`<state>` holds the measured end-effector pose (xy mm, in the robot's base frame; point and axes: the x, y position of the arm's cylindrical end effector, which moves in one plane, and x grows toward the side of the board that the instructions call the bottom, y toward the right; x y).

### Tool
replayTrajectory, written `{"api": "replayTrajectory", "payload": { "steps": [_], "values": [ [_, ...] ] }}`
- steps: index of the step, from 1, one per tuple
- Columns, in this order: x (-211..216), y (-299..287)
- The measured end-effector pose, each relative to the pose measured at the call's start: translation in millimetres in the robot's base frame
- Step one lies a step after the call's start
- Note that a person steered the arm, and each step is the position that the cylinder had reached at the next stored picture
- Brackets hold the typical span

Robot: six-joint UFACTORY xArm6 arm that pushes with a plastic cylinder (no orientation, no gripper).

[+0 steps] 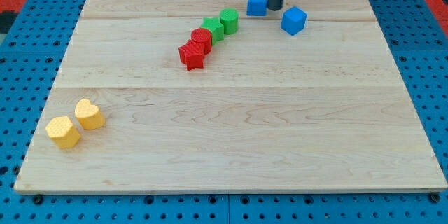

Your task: Place the blue cube to the top of the green circle

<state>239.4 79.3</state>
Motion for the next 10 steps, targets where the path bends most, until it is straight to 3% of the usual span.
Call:
{"api": "replayTrajectory", "payload": {
  "steps": [1,3,4,5,6,7,8,10],
  "values": [
    [-0.8,-49.9],
    [-5.3,-69.2],
    [2.5,2.3],
    [-14.9,112.7],
    [30.5,139.9],
    [63.9,108.3],
    [57.1,70.7],
    [3.5,-5.9]
  ]
}}
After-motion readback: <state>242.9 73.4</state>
